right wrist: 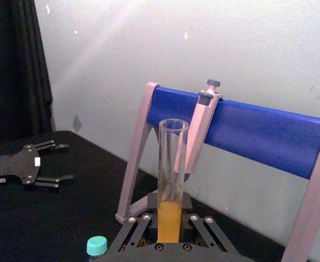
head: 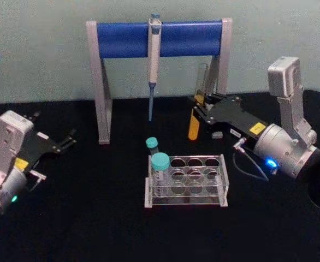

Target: Pick up the test tube from the test tube rack, shake it, then place it back into the test tube rack.

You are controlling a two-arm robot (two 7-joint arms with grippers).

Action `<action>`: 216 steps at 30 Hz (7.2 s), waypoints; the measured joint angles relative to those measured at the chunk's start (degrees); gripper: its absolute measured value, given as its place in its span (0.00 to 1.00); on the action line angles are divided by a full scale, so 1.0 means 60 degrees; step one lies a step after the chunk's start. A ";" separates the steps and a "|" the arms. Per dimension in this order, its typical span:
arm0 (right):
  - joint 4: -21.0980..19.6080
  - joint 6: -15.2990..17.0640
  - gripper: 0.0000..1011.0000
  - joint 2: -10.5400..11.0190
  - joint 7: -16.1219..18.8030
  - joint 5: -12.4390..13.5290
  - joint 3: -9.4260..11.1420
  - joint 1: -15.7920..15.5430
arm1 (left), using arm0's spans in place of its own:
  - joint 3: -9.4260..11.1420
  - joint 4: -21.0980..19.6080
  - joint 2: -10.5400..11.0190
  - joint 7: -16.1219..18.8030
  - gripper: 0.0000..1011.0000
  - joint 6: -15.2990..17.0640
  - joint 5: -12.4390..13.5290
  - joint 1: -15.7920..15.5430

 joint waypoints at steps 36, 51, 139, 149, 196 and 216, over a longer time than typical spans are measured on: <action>-0.1263 0.0407 0.23 0.0701 -0.0351 -0.0037 0.0545 -0.1142 | 0.0000 0.0000 0.0000 -0.0001 0.99 0.0000 0.0000 0.0001; -0.1700 0.0552 0.23 0.0763 0.0281 0.0250 -0.0022 -0.1288 | 0.0000 0.0000 0.0000 0.0000 0.99 0.0000 0.0000 0.0000; -0.0309 0.0090 0.23 0.0145 -0.0016 0.0174 0.0032 -0.0257 | 0.0001 0.0000 0.0000 0.0000 0.99 0.0000 0.0000 0.0000; -0.0415 0.0096 0.23 0.0253 0.0123 0.0220 0.0010 -0.0328 | 0.0001 0.0000 0.0000 0.0000 0.99 -0.0001 0.0000 0.0000; -0.0205 -0.0311 0.23 0.0693 0.0526 0.0237 -0.0246 -0.0708 | 0.0000 0.0000 0.0000 0.0000 0.99 0.0000 0.0000 0.0000; 0.0381 -0.0364 0.23 0.0476 0.0588 0.0070 -0.0364 -0.0638 | 0.0000 0.0000 -0.0001 0.0000 0.99 0.0000 0.0000 0.0000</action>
